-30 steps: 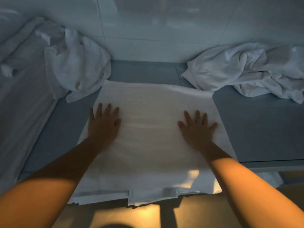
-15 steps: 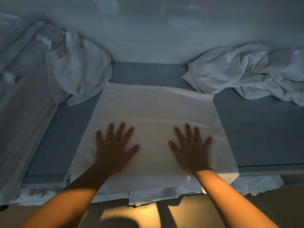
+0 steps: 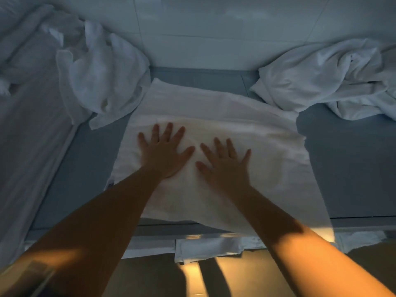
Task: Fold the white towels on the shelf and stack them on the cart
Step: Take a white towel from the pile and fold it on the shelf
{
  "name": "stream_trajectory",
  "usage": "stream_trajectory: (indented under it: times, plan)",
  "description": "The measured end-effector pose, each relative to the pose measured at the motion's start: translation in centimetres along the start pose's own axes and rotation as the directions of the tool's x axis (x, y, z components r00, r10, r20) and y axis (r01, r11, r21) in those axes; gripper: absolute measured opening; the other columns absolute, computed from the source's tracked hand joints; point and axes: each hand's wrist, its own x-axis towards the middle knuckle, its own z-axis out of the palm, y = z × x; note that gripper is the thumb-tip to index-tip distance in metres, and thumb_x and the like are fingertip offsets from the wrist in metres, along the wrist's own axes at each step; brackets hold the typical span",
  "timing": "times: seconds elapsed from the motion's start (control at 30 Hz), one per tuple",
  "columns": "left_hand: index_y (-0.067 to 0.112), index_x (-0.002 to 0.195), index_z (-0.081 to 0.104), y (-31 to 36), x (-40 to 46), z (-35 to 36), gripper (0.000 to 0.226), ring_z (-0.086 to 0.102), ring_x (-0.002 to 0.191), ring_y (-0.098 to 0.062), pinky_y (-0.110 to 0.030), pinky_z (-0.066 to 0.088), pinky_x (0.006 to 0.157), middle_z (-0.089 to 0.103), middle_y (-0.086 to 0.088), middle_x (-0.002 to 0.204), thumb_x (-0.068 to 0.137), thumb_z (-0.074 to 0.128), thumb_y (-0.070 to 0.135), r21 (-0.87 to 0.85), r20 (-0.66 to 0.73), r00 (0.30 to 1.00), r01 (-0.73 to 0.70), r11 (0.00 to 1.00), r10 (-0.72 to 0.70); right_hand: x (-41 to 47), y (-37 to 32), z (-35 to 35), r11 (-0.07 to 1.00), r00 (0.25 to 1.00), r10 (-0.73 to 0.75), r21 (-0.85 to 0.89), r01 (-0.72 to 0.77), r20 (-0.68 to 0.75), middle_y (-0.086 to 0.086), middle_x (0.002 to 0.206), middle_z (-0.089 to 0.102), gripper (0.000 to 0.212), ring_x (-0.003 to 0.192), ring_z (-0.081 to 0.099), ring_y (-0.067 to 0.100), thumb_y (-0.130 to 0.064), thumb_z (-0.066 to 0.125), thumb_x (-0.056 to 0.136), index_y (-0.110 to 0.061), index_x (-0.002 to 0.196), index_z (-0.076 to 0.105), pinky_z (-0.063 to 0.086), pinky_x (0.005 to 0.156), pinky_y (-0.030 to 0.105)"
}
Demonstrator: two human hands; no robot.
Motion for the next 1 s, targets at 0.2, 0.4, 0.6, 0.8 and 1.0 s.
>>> stream_trajectory:
  times: [0.2,0.4,0.6,0.8,1.0]
  plan:
    - [0.048,0.147,-0.005,-1.6,0.4,-0.7,0.074,-0.005,0.147,-0.026,-0.061,-0.001,0.112,-0.006,0.012,0.160,0.079,0.001,0.078,0.047,0.039,0.988,-0.151,0.987,0.149,-3.4,7.0,0.3,0.982,0.981,0.188,-0.039,-0.186,0.042,-0.008,0.160,-0.007,0.065,0.147,-0.008,0.020,-0.071,0.002,0.085,-0.049,0.146,-0.005,-0.004,0.115,0.056]
    - [0.025,0.142,0.044,-2.0,-4.4,-3.0,0.045,0.030,0.141,-0.026,-0.047,0.017,0.115,0.035,-0.004,0.153,0.100,0.033,0.039,-0.034,-0.098,0.947,-0.311,0.950,0.306,-6.3,11.9,-2.5,0.939,0.925,0.344,-0.033,-0.343,0.159,-0.003,0.161,-0.008,0.059,0.147,-0.007,0.021,-0.059,0.014,0.096,-0.042,0.150,-0.002,0.000,0.116,0.053]
    - [0.026,0.146,0.037,-0.3,-14.6,-1.9,0.089,0.027,0.140,-0.038,-0.068,0.022,0.106,0.029,-0.009,0.155,0.077,0.033,0.082,0.011,-0.027,0.866,-0.500,0.866,0.500,-10.2,3.1,-1.9,0.999,0.991,-0.038,0.014,0.037,0.127,-0.005,0.160,-0.009,0.075,0.147,-0.008,0.023,-0.074,0.021,0.086,-0.040,0.150,0.004,-0.003,0.114,0.058]
    - [0.028,0.148,0.028,-2.2,-16.6,-1.2,0.109,0.030,0.138,-0.041,-0.074,0.025,0.100,0.032,-0.012,0.153,0.058,0.070,0.073,0.069,-0.016,0.896,-0.441,0.895,0.443,-14.3,4.4,-1.7,0.989,0.994,-0.093,-0.114,0.099,0.053,0.016,0.151,0.034,0.099,0.136,0.033,0.041,-0.056,0.079,0.061,-0.026,0.146,0.037,0.029,0.101,0.070]
    - [0.030,0.149,0.029,-2.9,-18.6,-1.6,0.088,0.028,0.140,-0.038,-0.071,0.020,0.104,0.030,-0.007,0.154,0.075,0.067,0.058,0.054,0.019,0.933,-0.359,0.932,0.359,-15.8,6.4,-1.2,0.993,0.996,0.022,-0.114,-0.013,0.084,0.008,0.159,-0.006,0.092,0.146,-0.003,0.036,-0.009,0.050,0.087,-0.041,0.142,-0.016,0.003,0.115,0.058]
